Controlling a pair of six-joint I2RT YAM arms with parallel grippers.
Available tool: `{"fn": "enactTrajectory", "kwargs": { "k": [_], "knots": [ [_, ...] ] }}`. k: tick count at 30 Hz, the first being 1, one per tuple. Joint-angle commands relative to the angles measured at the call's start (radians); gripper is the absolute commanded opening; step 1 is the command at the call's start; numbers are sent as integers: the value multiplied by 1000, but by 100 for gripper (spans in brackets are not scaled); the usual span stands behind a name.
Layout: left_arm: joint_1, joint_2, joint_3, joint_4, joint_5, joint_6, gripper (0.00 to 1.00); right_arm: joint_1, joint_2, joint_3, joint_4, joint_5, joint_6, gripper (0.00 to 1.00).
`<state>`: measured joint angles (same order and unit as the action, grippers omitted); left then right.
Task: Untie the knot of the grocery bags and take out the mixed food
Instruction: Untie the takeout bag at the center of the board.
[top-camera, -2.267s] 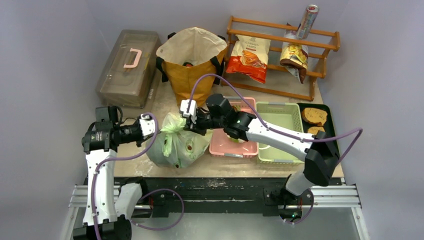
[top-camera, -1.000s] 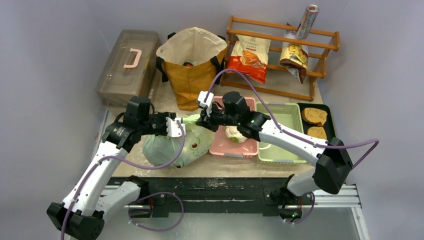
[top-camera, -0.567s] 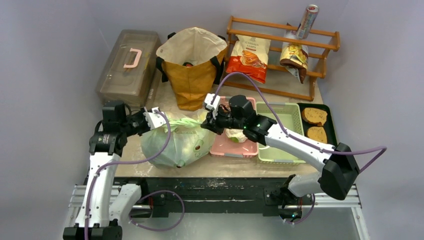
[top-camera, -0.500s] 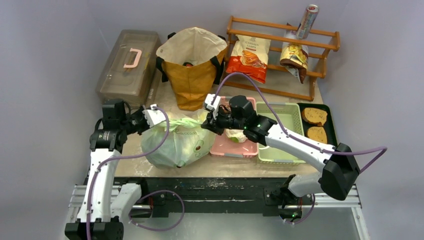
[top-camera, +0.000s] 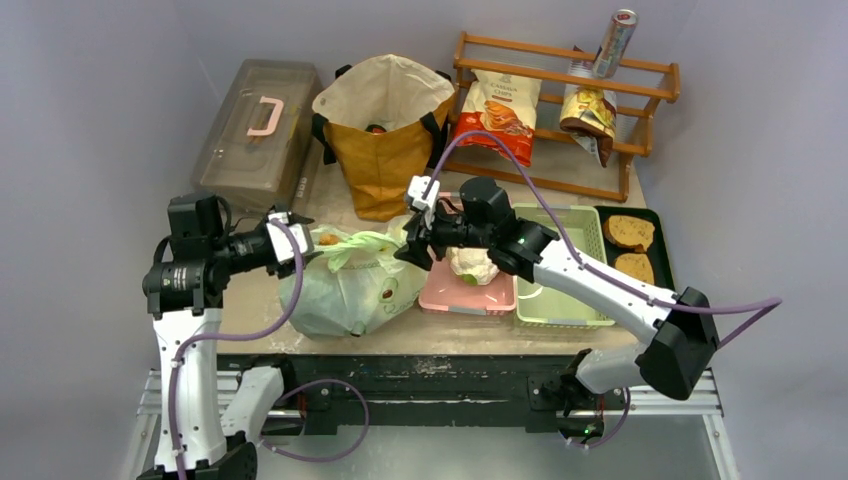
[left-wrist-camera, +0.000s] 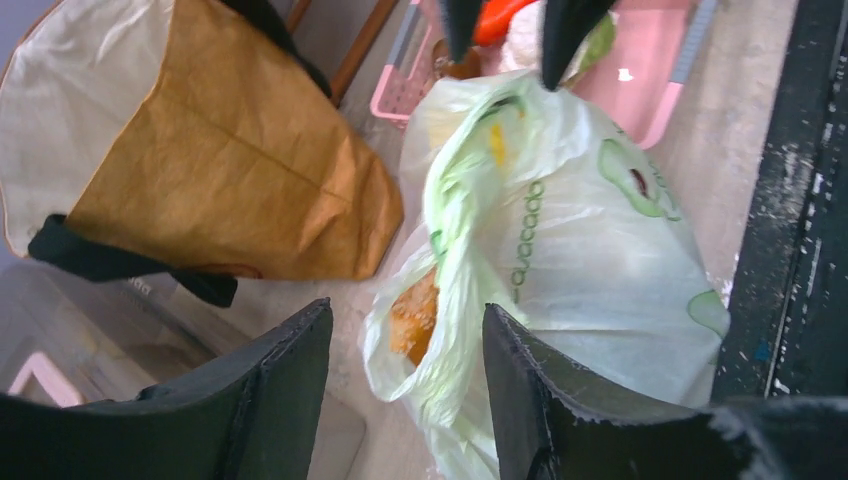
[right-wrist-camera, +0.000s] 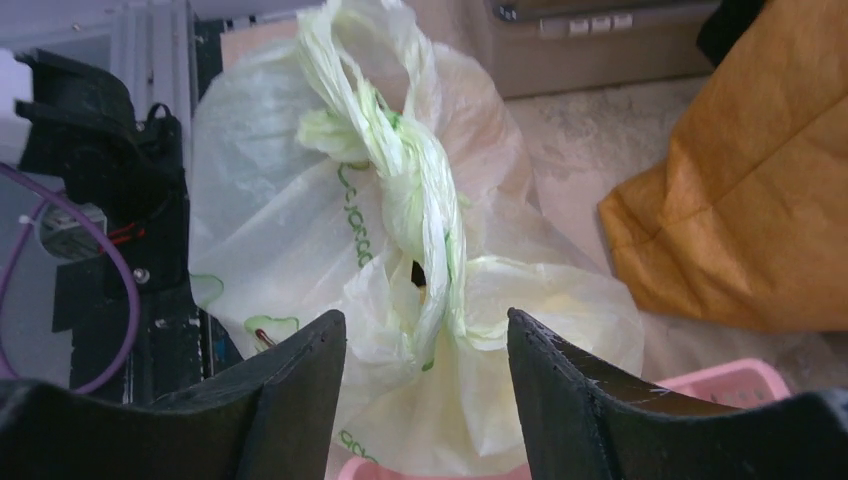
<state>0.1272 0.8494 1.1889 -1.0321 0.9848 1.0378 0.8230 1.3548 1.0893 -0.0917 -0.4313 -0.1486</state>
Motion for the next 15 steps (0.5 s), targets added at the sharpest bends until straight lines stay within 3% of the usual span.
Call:
{"fn": "enactTrajectory", "kwargs": {
  "k": [1, 4, 7, 15],
  "knots": [
    [-33, 18, 63, -255, 64, 271, 54, 3, 31, 123, 12, -84, 14, 59],
    [-98, 17, 36, -239, -8, 298, 51, 16, 88, 179, 14, -97, 24, 59],
    [-180, 16, -23, -122, -120, 264, 50, 28, 159, 236, 18, -109, 31, 58],
    [-196, 66, -71, 103, -207, 147, 54, 48, 328, 349, 52, -57, 55, 60]
  ]
}}
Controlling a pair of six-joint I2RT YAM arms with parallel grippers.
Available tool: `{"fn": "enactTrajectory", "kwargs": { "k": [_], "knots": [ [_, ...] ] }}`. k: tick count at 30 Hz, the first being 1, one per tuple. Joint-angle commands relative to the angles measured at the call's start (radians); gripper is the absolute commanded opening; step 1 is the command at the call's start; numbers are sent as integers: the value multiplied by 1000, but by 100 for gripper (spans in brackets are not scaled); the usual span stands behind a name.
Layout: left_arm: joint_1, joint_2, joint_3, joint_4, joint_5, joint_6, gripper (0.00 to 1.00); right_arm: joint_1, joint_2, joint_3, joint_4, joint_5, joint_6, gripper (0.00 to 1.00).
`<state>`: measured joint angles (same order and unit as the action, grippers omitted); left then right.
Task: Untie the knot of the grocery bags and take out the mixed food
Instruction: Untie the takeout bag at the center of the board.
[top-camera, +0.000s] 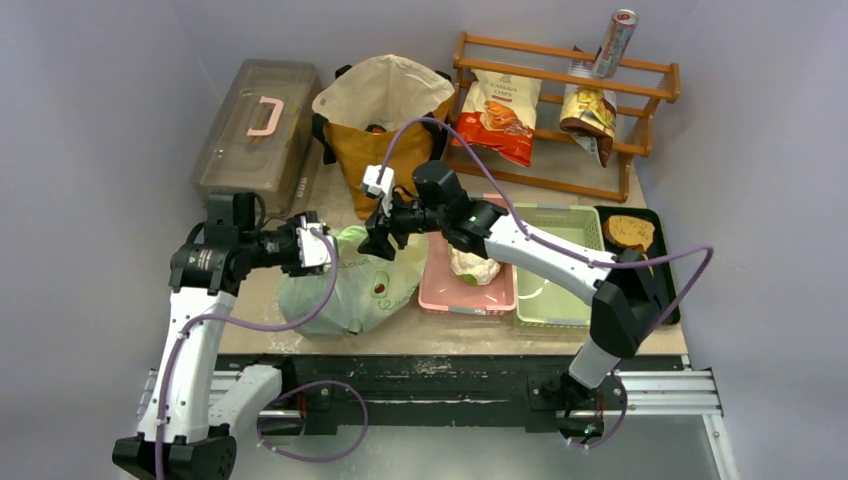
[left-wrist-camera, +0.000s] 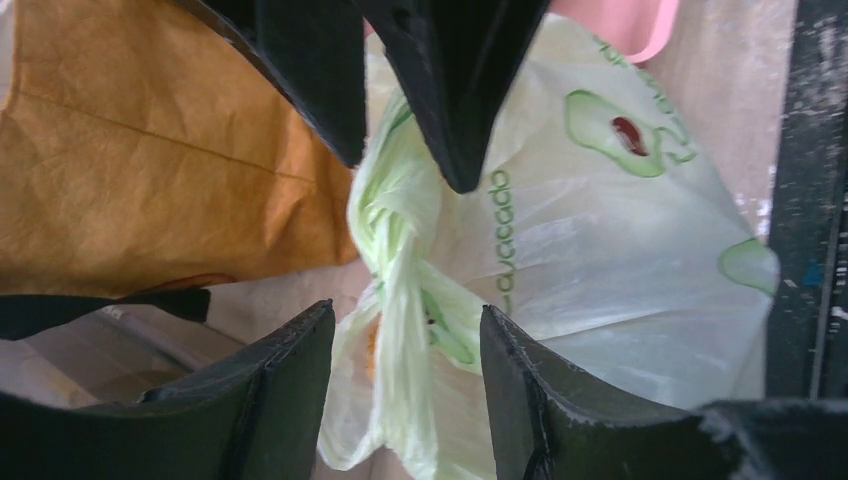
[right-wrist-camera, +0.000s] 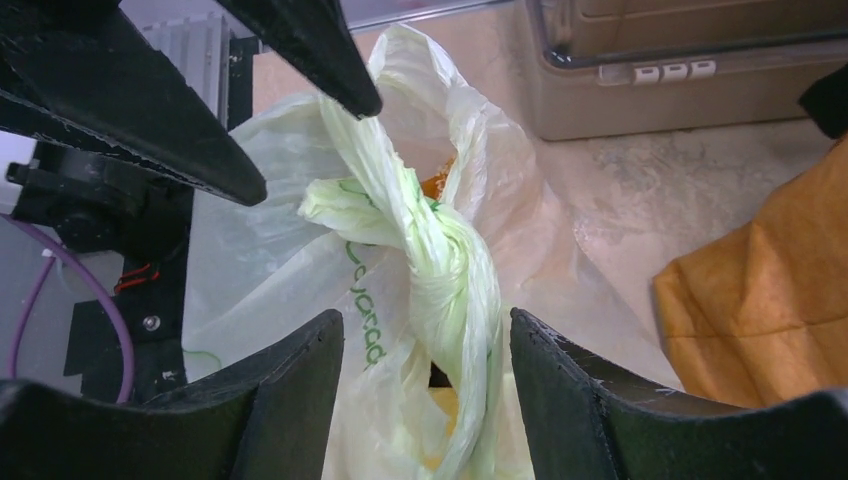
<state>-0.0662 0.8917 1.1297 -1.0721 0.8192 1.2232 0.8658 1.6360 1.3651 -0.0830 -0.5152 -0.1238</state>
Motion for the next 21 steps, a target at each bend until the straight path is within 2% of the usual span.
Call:
{"fn": "enactTrajectory", "kwargs": {
  "k": [1, 3, 9, 13, 15, 17, 21],
  "knots": [
    [-2, 31, -17, 163, -54, -52, 54, 6, 64, 82, 51, 34, 37, 60],
    [5, 50, -30, 187, -76, -58, 54, 5, 92, 100, 51, 32, 42, 57],
    [8, 127, -43, 112, -140, 28, 49, 5, 51, 84, 23, 14, 31, 29],
    [31, 140, -53, 207, -165, -67, 25, 6, -2, 51, -10, 10, -1, 0],
    [62, 138, -23, 247, -132, -151, 15, -1, -25, 34, -32, 35, -14, 0],
    [146, 136, 32, 266, -55, -247, 1, -19, -54, 2, -29, 42, -15, 0],
    [296, 135, 146, 273, 101, -425, 0, -56, -91, 9, 10, 81, 18, 0]
  ]
}}
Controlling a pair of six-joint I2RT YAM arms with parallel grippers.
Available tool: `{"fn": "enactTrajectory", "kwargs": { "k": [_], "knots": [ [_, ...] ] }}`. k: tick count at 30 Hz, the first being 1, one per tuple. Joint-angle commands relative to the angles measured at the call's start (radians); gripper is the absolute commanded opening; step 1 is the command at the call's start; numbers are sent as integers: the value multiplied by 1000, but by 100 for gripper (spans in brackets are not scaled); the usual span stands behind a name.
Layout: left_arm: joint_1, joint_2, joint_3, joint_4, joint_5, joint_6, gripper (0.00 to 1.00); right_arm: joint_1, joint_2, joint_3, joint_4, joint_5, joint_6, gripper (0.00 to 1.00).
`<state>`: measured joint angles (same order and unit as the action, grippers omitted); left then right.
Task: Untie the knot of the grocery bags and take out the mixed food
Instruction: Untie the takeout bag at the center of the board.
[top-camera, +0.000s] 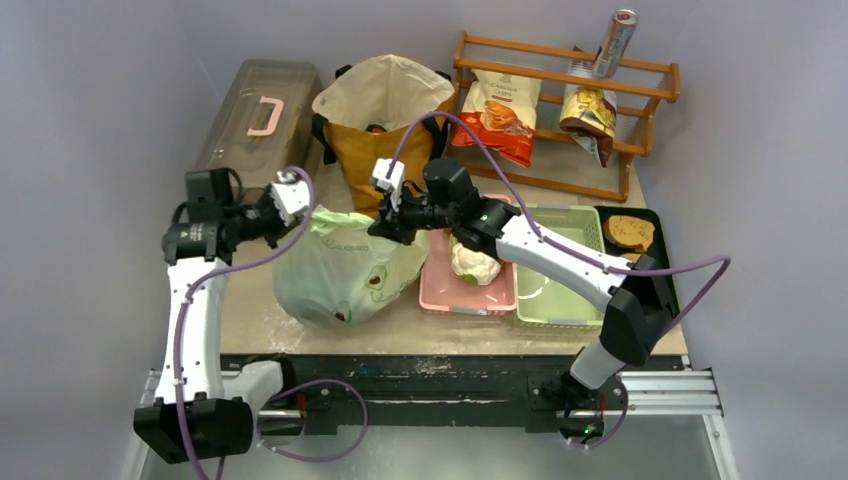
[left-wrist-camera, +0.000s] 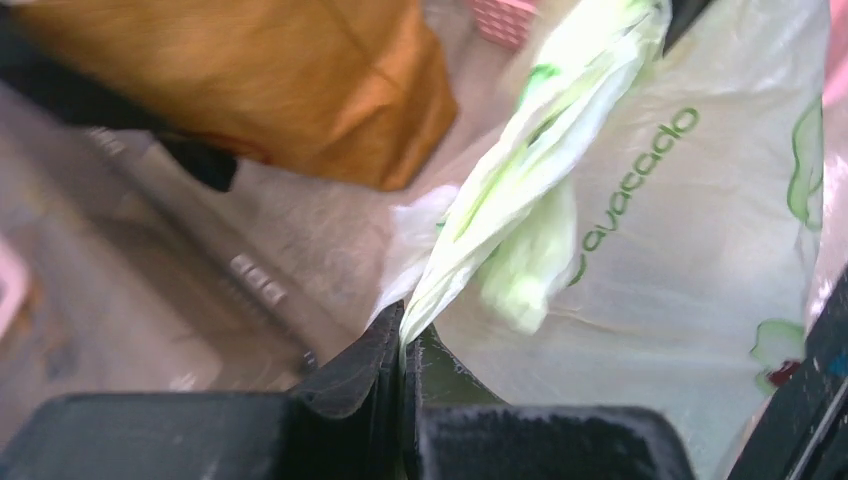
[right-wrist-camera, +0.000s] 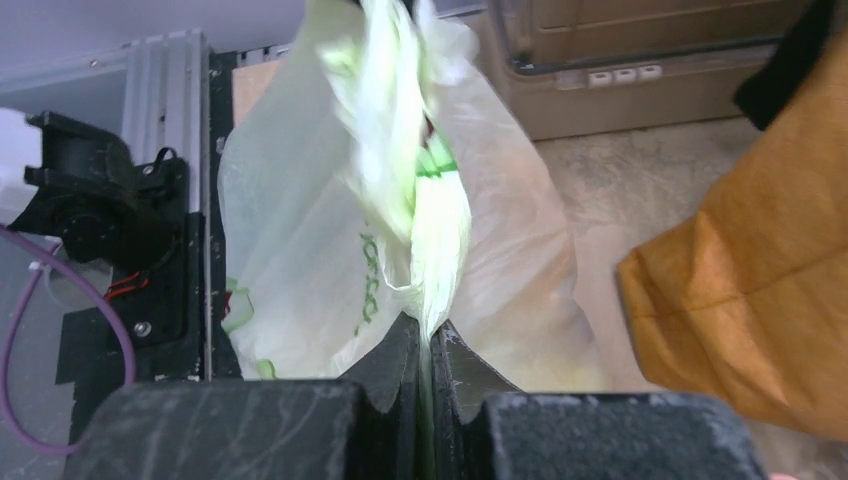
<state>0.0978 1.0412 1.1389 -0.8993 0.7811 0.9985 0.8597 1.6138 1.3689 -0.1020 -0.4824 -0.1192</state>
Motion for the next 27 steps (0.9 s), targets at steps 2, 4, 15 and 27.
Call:
{"fn": "enactTrajectory", "kwargs": {
  "k": [2, 4, 15, 27],
  "knots": [
    [197, -20, 179, 109, 218, -261, 0, -71, -73, 23, 68, 57, 44, 0],
    [232, -30, 209, 137, 292, -342, 0, -92, -64, 56, 94, 64, 71, 0],
    [256, -111, 50, -173, 390, 31, 0, -120, -168, -176, 127, 43, 125, 0],
    [178, -140, 38, -576, 372, 521, 0, -111, -64, -6, 34, -70, 62, 71]
  ]
}}
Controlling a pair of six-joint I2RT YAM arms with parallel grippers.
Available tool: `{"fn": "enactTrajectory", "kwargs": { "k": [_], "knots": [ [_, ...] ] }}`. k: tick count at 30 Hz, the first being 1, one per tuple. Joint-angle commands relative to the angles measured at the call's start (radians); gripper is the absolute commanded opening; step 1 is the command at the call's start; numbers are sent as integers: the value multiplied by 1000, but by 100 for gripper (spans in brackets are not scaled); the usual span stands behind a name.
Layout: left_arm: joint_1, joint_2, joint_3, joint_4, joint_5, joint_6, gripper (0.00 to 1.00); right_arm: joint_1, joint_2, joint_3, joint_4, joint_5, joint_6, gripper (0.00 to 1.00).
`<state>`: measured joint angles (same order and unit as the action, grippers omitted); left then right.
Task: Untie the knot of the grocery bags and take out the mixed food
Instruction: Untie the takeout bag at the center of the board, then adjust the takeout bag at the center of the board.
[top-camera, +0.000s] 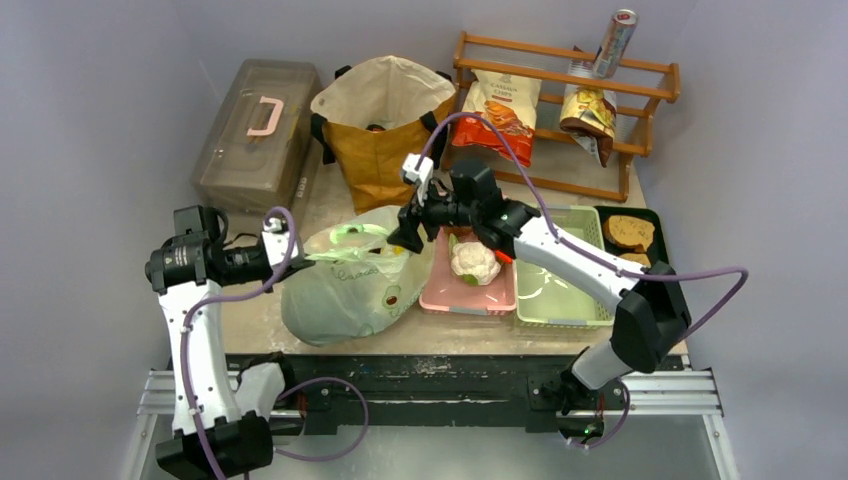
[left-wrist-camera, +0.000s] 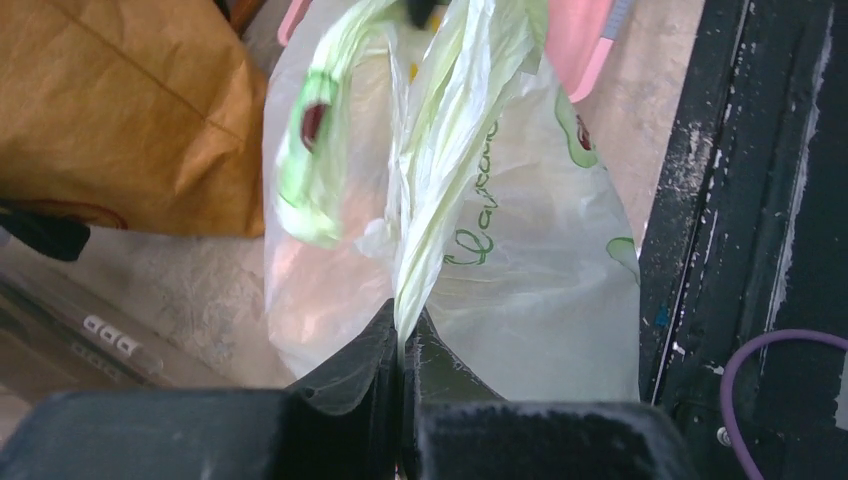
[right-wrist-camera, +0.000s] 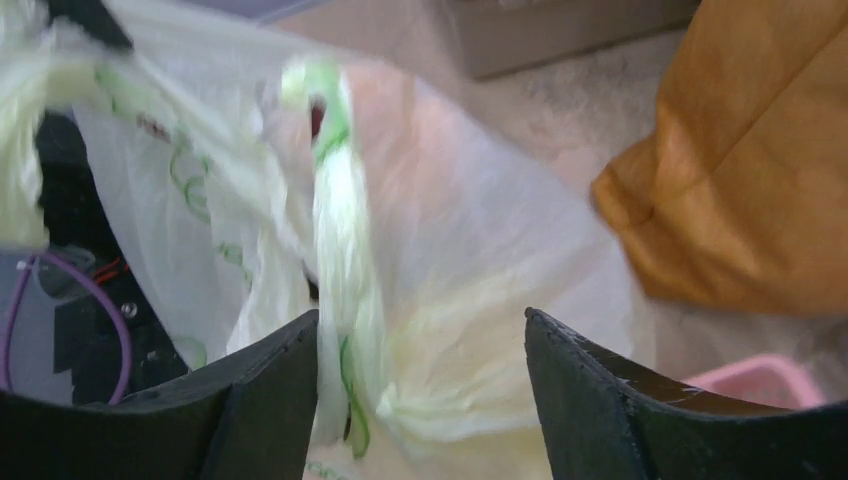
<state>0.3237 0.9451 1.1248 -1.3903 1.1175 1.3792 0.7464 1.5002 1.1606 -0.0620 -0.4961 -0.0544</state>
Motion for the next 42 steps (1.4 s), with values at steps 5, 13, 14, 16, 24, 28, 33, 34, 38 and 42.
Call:
{"fn": "enactTrajectory", "kwargs": {
  "k": [5, 13, 14, 16, 24, 28, 33, 34, 38, 42],
  "knots": [
    [-130, -71, 74, -18, 3, 78, 0, 30, 219, 433, -63, -83, 41, 77],
    [-139, -75, 84, 3, -25, 60, 0, 105, 275, 485, -275, -126, -59, 88],
    [-139, -75, 79, 3, -28, 61, 0, 104, 265, 477, -289, -133, -70, 89],
    [-140, -79, 70, -1, -28, 69, 0, 101, 226, 455, -302, -122, -92, 90],
    [-139, -96, 44, 7, -25, 81, 0, 89, 161, 507, -434, -72, -151, 90],
    [-139, -106, 44, 27, -18, 62, 0, 90, 177, 454, -454, 9, -224, 85],
    [-138, -109, 55, 35, -27, 52, 0, 90, 210, 446, -518, 90, -296, 66],
    [-137, -110, 58, 30, -32, 56, 0, 89, 207, 439, -515, 115, -305, 62],
    [-137, -117, 66, -24, -55, 119, 0, 85, 181, 393, -462, 228, -272, 54],
    [-97, -119, 76, -5, -74, 89, 0, 85, 188, 384, -458, 316, -273, 43]
  ]
}}
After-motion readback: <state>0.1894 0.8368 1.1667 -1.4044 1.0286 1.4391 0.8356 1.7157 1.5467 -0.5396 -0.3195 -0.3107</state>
